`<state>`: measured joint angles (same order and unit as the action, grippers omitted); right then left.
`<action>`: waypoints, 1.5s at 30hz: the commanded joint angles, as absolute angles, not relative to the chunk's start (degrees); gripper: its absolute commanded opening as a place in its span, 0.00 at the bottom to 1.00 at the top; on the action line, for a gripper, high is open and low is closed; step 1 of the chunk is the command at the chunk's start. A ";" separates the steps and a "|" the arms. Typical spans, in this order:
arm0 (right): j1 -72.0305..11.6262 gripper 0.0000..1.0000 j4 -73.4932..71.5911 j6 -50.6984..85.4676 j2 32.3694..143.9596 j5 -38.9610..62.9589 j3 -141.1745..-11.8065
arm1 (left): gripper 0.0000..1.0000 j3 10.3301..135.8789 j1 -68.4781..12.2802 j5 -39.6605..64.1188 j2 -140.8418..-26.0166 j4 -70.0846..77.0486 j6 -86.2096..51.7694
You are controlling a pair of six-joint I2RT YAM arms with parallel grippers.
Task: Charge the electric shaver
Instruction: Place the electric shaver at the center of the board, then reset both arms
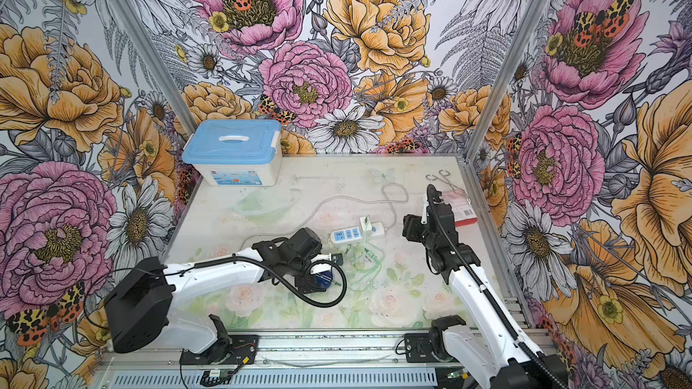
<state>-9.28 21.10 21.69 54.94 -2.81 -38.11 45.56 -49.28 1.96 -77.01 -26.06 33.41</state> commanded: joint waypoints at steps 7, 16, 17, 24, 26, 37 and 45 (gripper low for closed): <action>-8.22 1.00 5.71 18.46 57.07 -29.09 -31.26 | 0.99 27.87 -29.50 -9.61 -51.78 14.21 -1.07; -7.88 1.00 -28.80 8.83 65.18 -35.51 -21.51 | 0.99 21.05 -16.16 -37.76 -60.02 30.66 -0.28; -7.78 1.00 -30.59 8.00 66.74 -36.44 -21.05 | 0.99 20.71 -15.20 -36.91 -62.10 32.41 0.20; -6.53 1.00 -48.67 4.15 78.06 -35.16 -18.69 | 0.99 17.32 -11.08 -26.63 -80.97 57.00 7.85; -5.40 1.00 -50.10 5.49 81.08 -31.78 -19.42 | 0.99 19.44 -8.31 -22.86 -84.54 55.24 5.73; -4.04 1.00 -45.97 5.05 85.41 -24.81 -23.82 | 0.99 22.15 -0.55 -9.45 -88.01 51.78 0.19; -3.59 1.00 -45.17 5.25 85.52 -23.93 -24.28 | 0.99 21.71 -0.53 -8.52 -88.52 53.24 0.48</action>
<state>-4.03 -44.45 5.04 85.32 -25.10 -23.11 21.12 -0.97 -10.37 -88.27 52.12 1.39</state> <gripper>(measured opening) 0.996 0.987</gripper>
